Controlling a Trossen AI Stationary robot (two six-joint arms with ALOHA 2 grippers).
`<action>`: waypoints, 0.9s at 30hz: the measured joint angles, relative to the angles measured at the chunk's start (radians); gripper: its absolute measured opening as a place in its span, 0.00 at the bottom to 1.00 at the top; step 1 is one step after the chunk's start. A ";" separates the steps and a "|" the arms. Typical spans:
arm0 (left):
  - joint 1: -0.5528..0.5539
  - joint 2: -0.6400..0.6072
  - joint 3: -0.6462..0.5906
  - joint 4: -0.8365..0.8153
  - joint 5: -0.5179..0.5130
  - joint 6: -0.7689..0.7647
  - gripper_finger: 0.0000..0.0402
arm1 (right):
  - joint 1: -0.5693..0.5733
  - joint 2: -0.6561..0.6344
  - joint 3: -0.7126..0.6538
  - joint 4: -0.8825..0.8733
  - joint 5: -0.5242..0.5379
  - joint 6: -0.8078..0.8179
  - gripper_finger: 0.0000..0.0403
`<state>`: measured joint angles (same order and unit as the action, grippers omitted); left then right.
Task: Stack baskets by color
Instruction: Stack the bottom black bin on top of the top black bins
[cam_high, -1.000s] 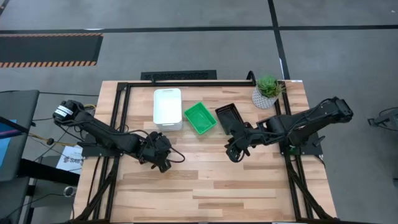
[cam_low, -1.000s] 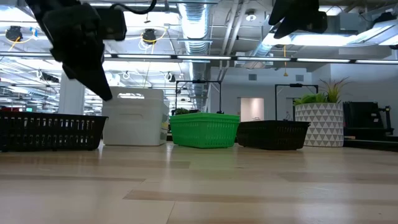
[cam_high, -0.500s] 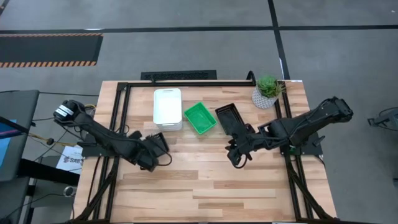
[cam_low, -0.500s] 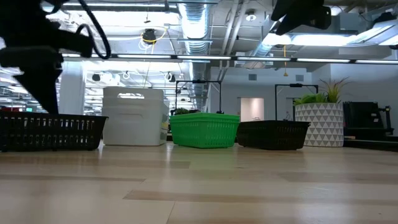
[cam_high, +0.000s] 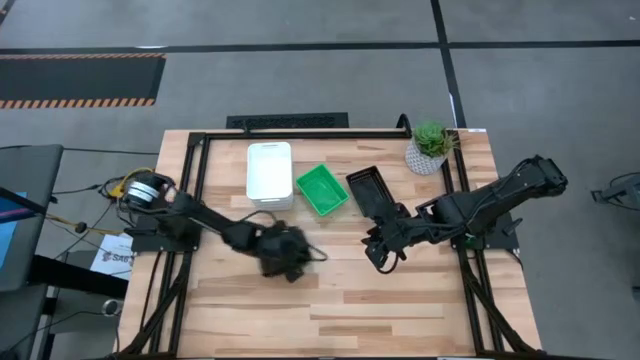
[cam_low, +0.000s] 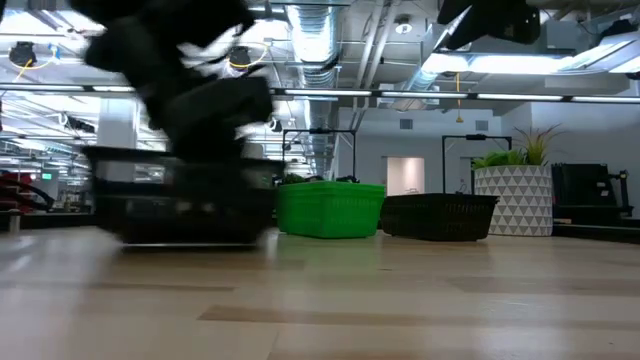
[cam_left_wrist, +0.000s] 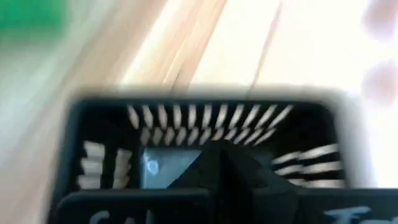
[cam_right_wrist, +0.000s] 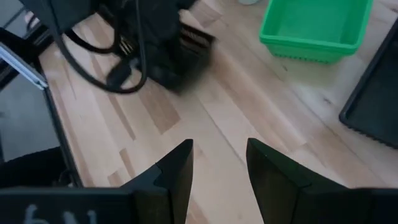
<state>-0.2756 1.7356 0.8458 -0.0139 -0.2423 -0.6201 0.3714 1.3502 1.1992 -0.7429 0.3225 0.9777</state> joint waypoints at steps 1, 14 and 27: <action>0.014 0.023 0.036 0.046 0.006 0.039 0.00 | 0.005 0.000 0.000 -0.001 0.000 0.008 0.42; 0.033 -0.012 0.539 -0.513 -0.008 0.374 0.00 | 0.097 0.000 0.000 -0.016 0.073 0.021 0.42; -0.186 -0.378 0.470 -1.009 -0.159 -0.007 0.21 | -0.103 0.219 0.000 0.205 -0.044 -0.421 0.54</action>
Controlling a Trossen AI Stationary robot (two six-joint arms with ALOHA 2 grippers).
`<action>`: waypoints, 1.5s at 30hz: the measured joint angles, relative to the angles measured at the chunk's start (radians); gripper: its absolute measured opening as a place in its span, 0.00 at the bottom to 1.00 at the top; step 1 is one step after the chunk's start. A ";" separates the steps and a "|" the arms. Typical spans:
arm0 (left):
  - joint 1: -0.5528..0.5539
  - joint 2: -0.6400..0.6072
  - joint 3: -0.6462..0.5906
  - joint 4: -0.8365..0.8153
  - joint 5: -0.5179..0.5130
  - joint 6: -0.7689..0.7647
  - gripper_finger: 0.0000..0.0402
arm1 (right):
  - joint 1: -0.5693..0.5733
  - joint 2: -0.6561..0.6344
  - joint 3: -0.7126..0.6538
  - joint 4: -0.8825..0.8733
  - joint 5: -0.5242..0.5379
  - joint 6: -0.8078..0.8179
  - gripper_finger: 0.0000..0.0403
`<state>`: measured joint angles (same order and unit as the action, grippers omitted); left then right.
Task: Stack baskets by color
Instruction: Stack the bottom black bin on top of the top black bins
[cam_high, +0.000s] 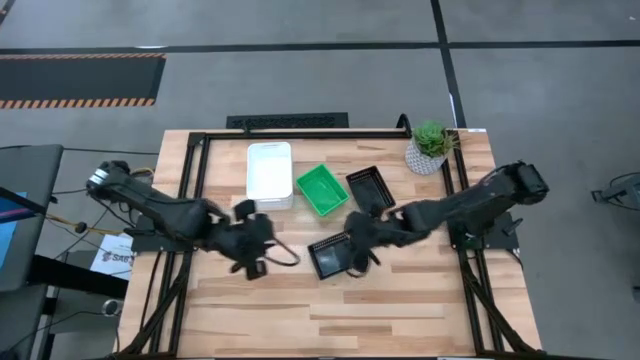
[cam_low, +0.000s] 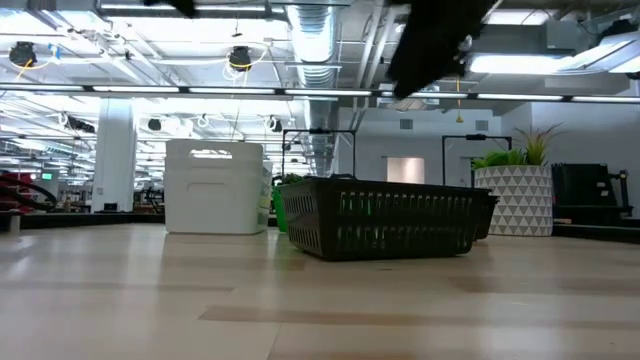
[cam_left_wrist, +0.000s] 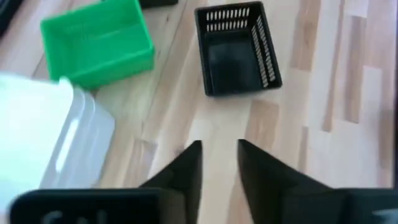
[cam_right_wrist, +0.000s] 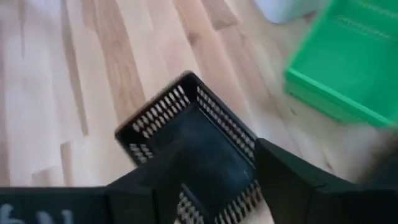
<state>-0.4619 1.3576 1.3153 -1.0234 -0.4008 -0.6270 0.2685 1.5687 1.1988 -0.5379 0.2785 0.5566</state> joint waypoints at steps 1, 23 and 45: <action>-0.026 -0.023 -0.011 -0.020 -0.012 -0.042 0.25 | -0.023 0.024 0.000 0.029 -0.040 -0.038 0.57; -0.325 -0.212 -0.160 -0.299 -0.233 -0.669 0.63 | -0.177 0.329 0.057 -0.031 -0.202 -0.513 0.49; -0.325 -0.307 -0.163 -0.328 -0.305 -0.721 0.63 | -0.184 -0.128 0.003 -0.133 -0.074 -0.104 0.02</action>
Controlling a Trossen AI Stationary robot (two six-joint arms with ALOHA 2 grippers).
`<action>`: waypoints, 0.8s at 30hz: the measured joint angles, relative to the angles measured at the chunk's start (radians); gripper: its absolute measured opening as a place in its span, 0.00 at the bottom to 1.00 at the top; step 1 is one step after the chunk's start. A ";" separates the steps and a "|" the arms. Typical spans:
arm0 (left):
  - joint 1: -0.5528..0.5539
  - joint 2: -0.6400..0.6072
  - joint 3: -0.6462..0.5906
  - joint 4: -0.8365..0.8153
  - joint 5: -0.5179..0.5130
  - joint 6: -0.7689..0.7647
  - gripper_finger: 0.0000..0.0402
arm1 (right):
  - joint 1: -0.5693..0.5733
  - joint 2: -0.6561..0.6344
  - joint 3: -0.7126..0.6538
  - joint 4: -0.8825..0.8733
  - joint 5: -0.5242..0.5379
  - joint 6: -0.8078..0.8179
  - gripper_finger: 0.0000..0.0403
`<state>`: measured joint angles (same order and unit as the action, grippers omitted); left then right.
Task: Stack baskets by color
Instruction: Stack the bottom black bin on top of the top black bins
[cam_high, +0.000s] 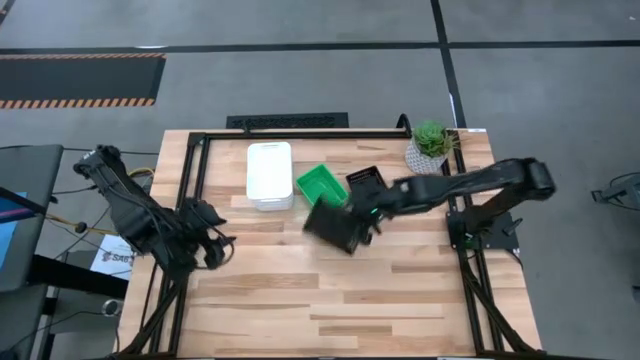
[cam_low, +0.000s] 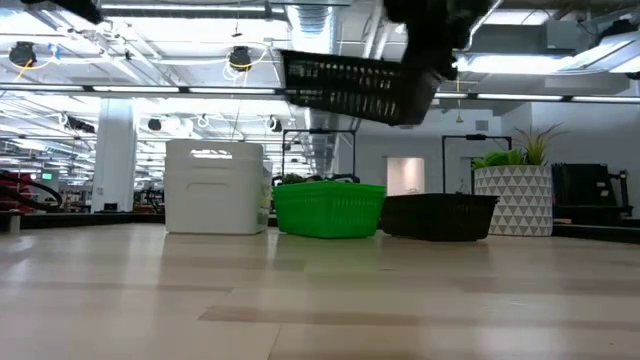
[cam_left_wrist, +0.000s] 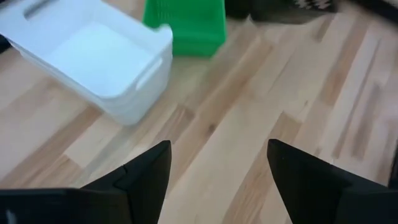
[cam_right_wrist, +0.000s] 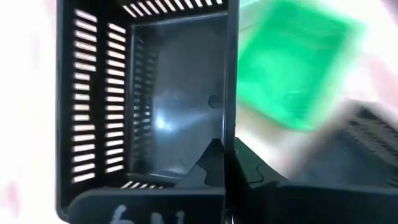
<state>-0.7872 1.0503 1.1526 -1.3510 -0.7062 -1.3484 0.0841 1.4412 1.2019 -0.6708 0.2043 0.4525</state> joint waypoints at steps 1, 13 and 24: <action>0.000 -0.022 0.000 0.000 -0.019 -0.001 0.63 | -0.013 -0.039 -0.018 -0.016 0.056 0.044 0.02; 0.000 -0.165 0.000 0.002 -0.121 -0.003 0.63 | -0.221 -0.329 -0.461 0.032 0.080 0.495 0.01; 0.000 -0.167 0.000 0.003 -0.121 -0.003 0.63 | -0.388 -0.352 -0.521 0.165 -0.076 0.349 0.02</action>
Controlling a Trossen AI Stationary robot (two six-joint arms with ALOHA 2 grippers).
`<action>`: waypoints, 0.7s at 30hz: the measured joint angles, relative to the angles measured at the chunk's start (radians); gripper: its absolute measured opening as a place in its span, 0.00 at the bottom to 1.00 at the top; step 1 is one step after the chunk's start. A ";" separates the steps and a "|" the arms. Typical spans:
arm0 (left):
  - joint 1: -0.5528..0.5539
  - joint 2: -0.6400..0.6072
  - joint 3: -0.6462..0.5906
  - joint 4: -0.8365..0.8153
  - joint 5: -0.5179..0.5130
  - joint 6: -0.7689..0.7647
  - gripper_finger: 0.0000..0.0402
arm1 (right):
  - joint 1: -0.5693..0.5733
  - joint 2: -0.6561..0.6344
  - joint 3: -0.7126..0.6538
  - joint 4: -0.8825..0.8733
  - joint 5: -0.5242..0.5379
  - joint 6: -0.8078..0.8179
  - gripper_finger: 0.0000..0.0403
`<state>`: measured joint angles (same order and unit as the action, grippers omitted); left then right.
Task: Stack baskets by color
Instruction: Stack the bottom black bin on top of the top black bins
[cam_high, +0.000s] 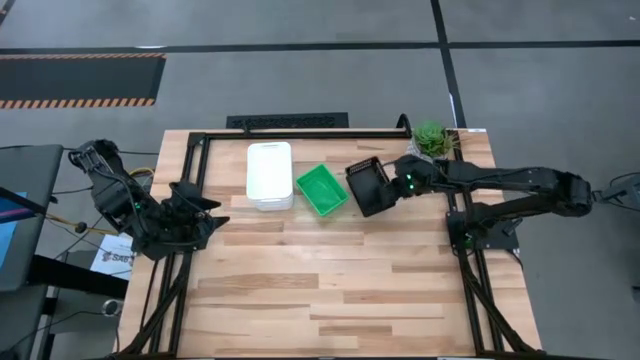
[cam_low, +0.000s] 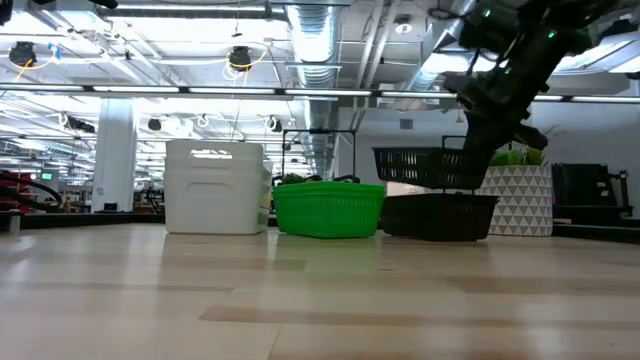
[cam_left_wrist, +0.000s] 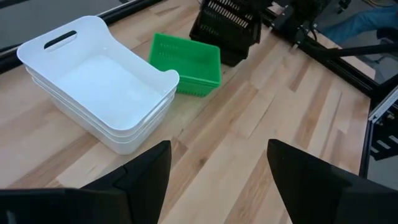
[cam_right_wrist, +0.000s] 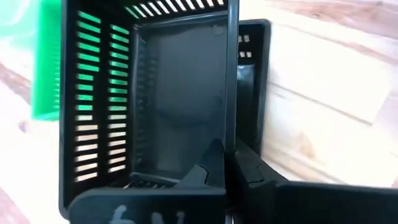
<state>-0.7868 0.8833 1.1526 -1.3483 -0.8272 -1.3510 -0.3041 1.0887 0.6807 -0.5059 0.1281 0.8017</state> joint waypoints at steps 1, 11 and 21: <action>0.000 0.000 0.000 0.000 0.000 0.000 0.63 | -0.012 0.013 0.000 0.001 -0.018 -0.014 0.02; 0.000 0.000 0.000 0.000 0.003 0.000 0.63 | -0.058 0.152 0.000 0.035 -0.106 -0.066 0.02; 0.000 0.000 0.000 -0.007 0.004 0.003 0.63 | -0.072 0.194 0.001 0.033 -0.105 -0.069 0.11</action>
<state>-0.7868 0.8833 1.1526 -1.3555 -0.8230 -1.3476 -0.3760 1.2823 0.6815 -0.4726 0.0227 0.7330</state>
